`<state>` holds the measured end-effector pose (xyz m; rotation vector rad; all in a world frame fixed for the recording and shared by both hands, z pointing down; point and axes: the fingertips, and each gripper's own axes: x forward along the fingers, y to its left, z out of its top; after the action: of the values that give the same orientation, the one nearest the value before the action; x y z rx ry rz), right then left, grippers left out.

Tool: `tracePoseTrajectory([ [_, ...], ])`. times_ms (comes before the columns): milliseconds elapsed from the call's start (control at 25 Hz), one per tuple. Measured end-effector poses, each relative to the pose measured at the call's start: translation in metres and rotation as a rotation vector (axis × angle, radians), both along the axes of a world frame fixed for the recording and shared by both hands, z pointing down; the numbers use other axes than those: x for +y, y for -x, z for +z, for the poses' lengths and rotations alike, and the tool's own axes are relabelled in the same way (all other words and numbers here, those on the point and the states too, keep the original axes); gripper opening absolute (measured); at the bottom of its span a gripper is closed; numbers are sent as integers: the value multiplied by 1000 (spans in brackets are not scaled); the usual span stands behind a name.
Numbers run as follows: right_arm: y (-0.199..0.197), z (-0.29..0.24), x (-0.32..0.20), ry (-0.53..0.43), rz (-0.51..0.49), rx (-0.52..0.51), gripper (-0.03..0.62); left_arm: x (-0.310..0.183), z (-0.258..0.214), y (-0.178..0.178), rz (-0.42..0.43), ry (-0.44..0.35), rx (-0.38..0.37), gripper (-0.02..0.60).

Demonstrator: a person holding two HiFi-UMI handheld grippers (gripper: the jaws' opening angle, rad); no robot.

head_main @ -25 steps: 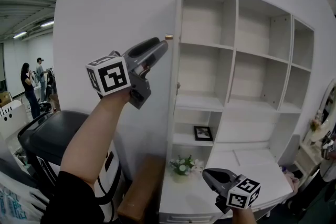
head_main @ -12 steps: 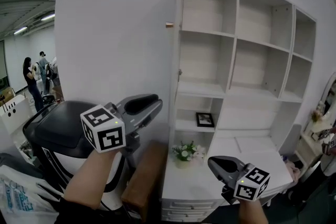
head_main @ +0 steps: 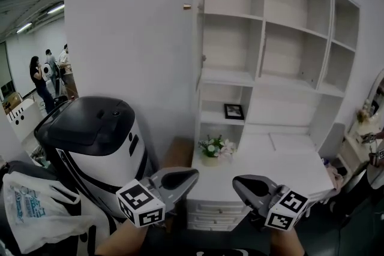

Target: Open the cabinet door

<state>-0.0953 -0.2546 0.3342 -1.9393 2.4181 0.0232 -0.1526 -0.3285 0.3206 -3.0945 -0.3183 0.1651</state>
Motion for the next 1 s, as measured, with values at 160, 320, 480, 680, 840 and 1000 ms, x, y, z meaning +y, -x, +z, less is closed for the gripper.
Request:
tracePoseTrajectory([
  [160,18,23,29,3,6,-51,2,44,26,15,-12,11,-5,11],
  [320,30,47,56,13,23,-101,2,77,48,26,-18,39,0,11],
  [480,39,62,78,18,38,-146,2,101,62,31,-11,78,-25,11],
  [680,49,70,100,4,59,-157,2,117,68,41,-17,77,-43,11],
  [840,50,69,113,-12,76,-156,2,126,69,48,-12,93,-49,11],
  [1000,54,70,119,-12,79,-139,2,137,70,52,0,79,-48,11],
])
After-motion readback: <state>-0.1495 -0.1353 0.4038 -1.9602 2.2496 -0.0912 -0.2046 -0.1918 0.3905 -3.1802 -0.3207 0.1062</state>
